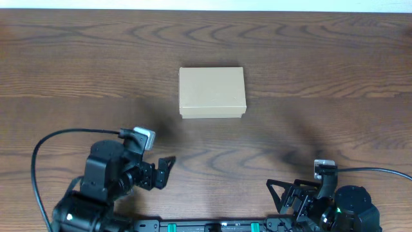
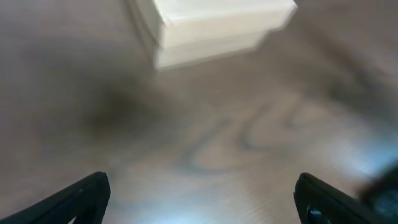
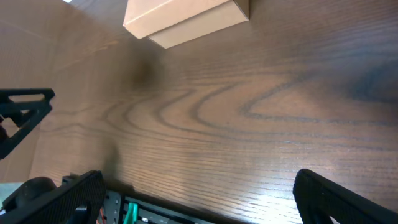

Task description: Pack container

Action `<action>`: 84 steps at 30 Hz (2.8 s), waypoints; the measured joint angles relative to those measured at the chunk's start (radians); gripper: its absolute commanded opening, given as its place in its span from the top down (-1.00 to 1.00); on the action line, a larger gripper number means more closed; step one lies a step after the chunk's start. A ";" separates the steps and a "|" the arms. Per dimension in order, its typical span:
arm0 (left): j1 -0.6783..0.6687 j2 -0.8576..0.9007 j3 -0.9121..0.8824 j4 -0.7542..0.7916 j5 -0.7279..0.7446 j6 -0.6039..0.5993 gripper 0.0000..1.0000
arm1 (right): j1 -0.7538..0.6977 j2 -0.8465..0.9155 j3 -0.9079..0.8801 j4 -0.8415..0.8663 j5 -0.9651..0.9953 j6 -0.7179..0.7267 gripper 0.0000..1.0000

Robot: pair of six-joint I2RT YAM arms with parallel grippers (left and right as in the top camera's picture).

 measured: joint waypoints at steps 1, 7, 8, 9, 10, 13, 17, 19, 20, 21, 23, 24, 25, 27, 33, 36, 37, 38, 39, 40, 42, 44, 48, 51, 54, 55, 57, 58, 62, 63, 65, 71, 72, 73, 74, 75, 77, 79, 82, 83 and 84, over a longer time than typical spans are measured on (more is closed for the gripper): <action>0.002 -0.026 -0.027 0.027 -0.015 0.014 -0.91 | 0.000 0.000 0.000 0.000 0.000 0.000 -0.98; 0.036 -0.202 -0.265 0.212 -0.078 0.068 -0.91 | 0.000 0.000 -0.002 -0.001 0.000 0.001 -0.98; 0.043 -0.229 -0.306 0.244 -0.083 0.071 -0.91 | 0.000 0.000 -0.002 -0.001 0.000 0.001 -0.99; 0.049 -0.254 -0.342 0.272 -0.087 0.074 -0.91 | 0.000 0.000 -0.002 -0.002 0.000 0.001 -0.99; 0.053 -0.274 -0.371 0.291 -0.089 0.076 -0.91 | 0.000 0.000 -0.002 -0.002 0.000 0.001 -0.98; 0.057 -0.342 -0.454 0.342 -0.091 0.078 -0.91 | 0.000 0.000 -0.003 -0.002 0.000 0.001 -0.98; 0.059 -0.432 -0.506 0.380 -0.088 0.082 -0.91 | 0.000 -0.002 -0.003 -0.002 -0.001 0.001 -0.98; 0.060 -0.460 -0.507 0.381 -0.088 0.085 -0.91 | 0.000 0.000 -0.004 -0.003 -0.001 0.001 -0.98; 0.060 -0.472 -0.507 0.381 -0.088 0.087 -0.91 | 0.000 -0.001 -0.004 -0.003 -0.001 0.001 -0.98; 0.061 -0.481 -0.507 0.381 -0.088 0.089 -0.91 | 0.000 -0.001 -0.004 -0.003 0.000 0.001 -0.98; 0.067 -0.504 -0.507 0.381 -0.088 0.090 -0.91 | 0.000 -0.001 -0.004 -0.003 -0.001 0.001 -0.99; 0.068 -0.515 -0.507 0.381 -0.088 0.091 -0.91 | 0.000 -0.001 -0.004 -0.003 0.000 0.001 -0.99; 0.070 -0.529 -0.507 0.382 -0.088 0.092 -0.91 | 0.000 -0.001 -0.004 -0.003 0.000 0.001 -0.99; 0.072 -0.546 -0.507 0.382 -0.088 0.092 -0.91 | 0.000 -0.001 -0.004 -0.003 0.000 0.001 -0.99; 0.073 -0.548 -0.507 0.382 -0.088 0.092 -0.91 | 0.000 -0.001 -0.004 -0.003 0.000 0.001 -0.98; 0.073 -0.548 -0.507 0.382 -0.088 0.092 -0.91 | 0.000 -0.001 -0.004 -0.003 0.000 0.001 -0.99; 0.073 -0.548 -0.507 0.382 -0.088 0.092 -0.91 | 0.000 -0.001 -0.004 -0.003 0.000 0.001 -0.99; 0.073 -0.548 -0.507 0.382 -0.088 0.092 -0.91 | 0.000 -0.001 -0.004 -0.003 0.000 0.001 -0.99; 0.073 -0.548 -0.507 0.382 -0.088 0.092 -0.91 | 0.000 -0.001 -0.004 -0.003 0.000 0.001 -0.98; 0.073 -0.548 -0.507 0.382 -0.088 0.092 -0.91 | 0.000 -0.001 -0.004 -0.003 0.000 0.001 -0.98; 0.073 -0.548 -0.507 0.382 -0.088 0.092 -0.90 | 0.000 -0.001 -0.004 -0.003 0.000 0.001 -0.98; 0.073 -0.548 -0.507 0.382 -0.088 0.092 -0.91 | 0.000 -0.001 -0.004 -0.003 0.000 0.001 -0.99; 0.073 -0.548 -0.507 0.382 -0.088 0.092 -0.91 | 0.000 -0.001 -0.004 -0.003 0.000 0.001 -0.98; 0.073 -0.548 -0.507 0.382 -0.088 0.093 -0.91 | 0.000 -0.001 -0.004 -0.004 0.000 0.001 -0.99; 0.073 -0.548 -0.507 0.382 -0.088 0.093 -0.91 | 0.000 -0.001 -0.004 -0.014 0.000 0.000 -0.98; 0.073 -0.548 -0.507 0.382 -0.088 0.092 -0.91 | 0.000 -0.001 -0.004 -0.014 0.000 0.000 -0.99; 0.073 -0.548 -0.507 0.382 -0.088 0.092 -0.91 | 0.000 -0.001 -0.004 -0.013 0.000 0.000 -0.98; 0.073 -0.548 -0.507 0.382 -0.088 0.092 -0.91 | 0.002 -0.001 -0.004 -0.008 0.000 0.000 -0.98; 0.073 -0.548 -0.507 0.382 -0.088 0.093 -0.91 | 0.016 -0.002 -0.006 0.134 0.034 -0.001 -0.99; 0.073 -0.548 -0.507 0.381 -0.088 0.093 -0.91 | 0.021 -0.002 -0.006 0.177 0.054 -0.007 -0.99; 0.073 -0.548 -0.507 0.382 -0.088 0.092 -0.91 | 0.027 -0.002 -0.006 0.234 0.093 -0.028 -0.98; 0.073 -0.548 -0.507 0.382 -0.088 0.093 -0.91 | 0.031 -0.008 -0.064 0.372 0.210 -0.166 -0.99; 0.073 -0.548 -0.507 0.382 -0.088 0.092 -0.91 | 0.031 -0.010 -0.094 0.394 0.227 -0.189 -0.98; 0.073 -0.548 -0.507 0.383 -0.088 0.093 -0.91 | 0.032 -0.010 -0.131 0.420 0.244 -0.212 -0.98; 0.073 -0.548 -0.507 0.382 -0.088 0.092 -0.91 | 0.032 -0.010 -0.172 0.452 0.259 -0.231 -0.99; 0.073 -0.548 -0.507 0.382 -0.088 0.093 -0.91 | 0.032 -0.010 -0.218 0.486 0.274 -0.246 -0.99; 0.073 -0.548 -0.507 0.383 -0.088 0.093 -0.90 | 0.033 -0.018 -0.293 0.536 0.291 -0.265 -0.98; 0.073 -0.548 -0.507 0.383 -0.088 0.093 -0.91 | 0.033 -0.045 -0.364 0.584 0.300 -0.276 -0.99; 0.073 -0.548 -0.507 0.383 -0.088 0.093 -0.91 | 0.033 -0.124 -0.459 0.646 0.312 -0.290 -0.98; 0.073 -0.548 -0.507 0.383 -0.088 0.093 -0.91 | 0.033 -0.151 -0.481 0.654 0.315 -0.291 -0.99; 0.073 -0.548 -0.507 0.383 -0.088 0.093 -0.91 | 0.033 -0.177 -0.500 0.659 0.316 -0.292 -0.98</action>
